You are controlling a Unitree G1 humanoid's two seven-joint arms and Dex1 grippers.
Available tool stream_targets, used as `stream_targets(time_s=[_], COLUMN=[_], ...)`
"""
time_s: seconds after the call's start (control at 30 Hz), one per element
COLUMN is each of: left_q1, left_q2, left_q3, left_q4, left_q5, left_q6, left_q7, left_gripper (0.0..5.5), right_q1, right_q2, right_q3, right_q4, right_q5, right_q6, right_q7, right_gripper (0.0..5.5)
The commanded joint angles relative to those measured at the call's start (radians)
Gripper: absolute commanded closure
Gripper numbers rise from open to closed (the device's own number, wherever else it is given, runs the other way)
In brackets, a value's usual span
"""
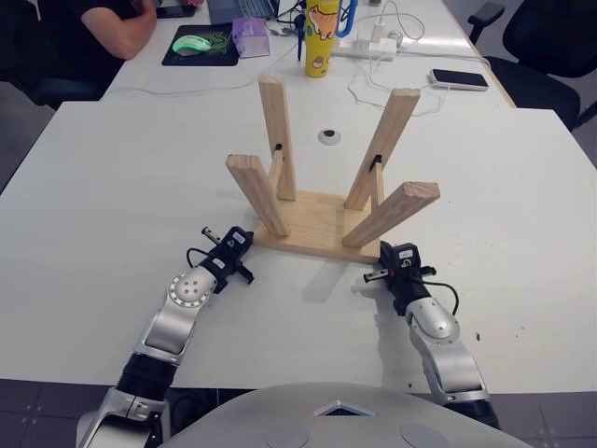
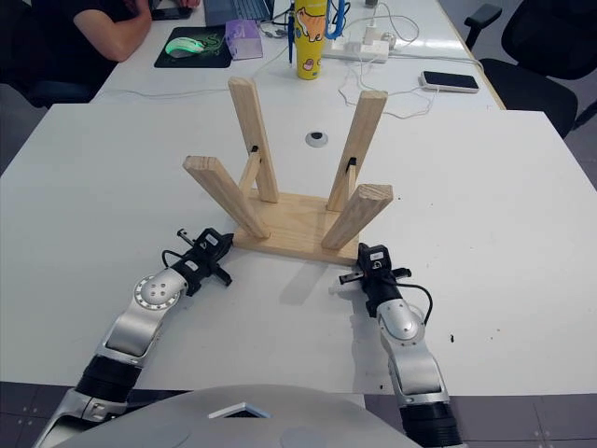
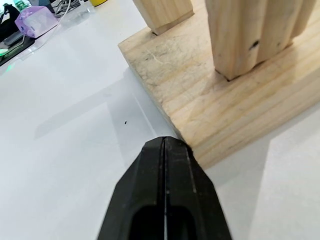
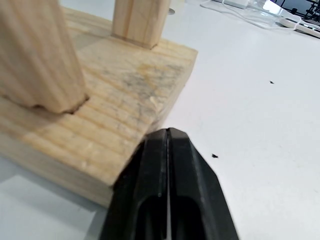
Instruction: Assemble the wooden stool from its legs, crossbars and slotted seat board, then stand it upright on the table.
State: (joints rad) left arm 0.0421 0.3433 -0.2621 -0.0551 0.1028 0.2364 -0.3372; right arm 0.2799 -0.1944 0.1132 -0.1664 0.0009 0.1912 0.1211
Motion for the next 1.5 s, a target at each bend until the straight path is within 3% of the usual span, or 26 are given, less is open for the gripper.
stream_targets(time_s=[0.03, 0.4, 1.5], left_q1=[0.016, 0.025, -0.098], left_q2=[-0.087, -0.135, -0.177], left_q3=[-0.093, -0.096, 0.014], left_q4=[-0.042, -0.272, -0.481], left_q5=[-0.049, -0.186, -0.318], left_q6=[0.036, 0.198, 0.41], left_q7=[-0.066, -0.095, -0.085], left_gripper=[5.5, 5.5, 5.5], right_q1=[-0.003, -0.07, -0.243], right_q2=[0.039, 0.032, -0.023], right_q3=[0.055, 0.052, -0.049], right_q4=[0.004, -0.094, -0.314], right_q5=[0.062, 0.163, 0.42], right_q6=[0.03, 0.13, 0.39], right_q7=[0.086, 0.124, 0.159], right_gripper=[5.48, 5.48, 5.48])
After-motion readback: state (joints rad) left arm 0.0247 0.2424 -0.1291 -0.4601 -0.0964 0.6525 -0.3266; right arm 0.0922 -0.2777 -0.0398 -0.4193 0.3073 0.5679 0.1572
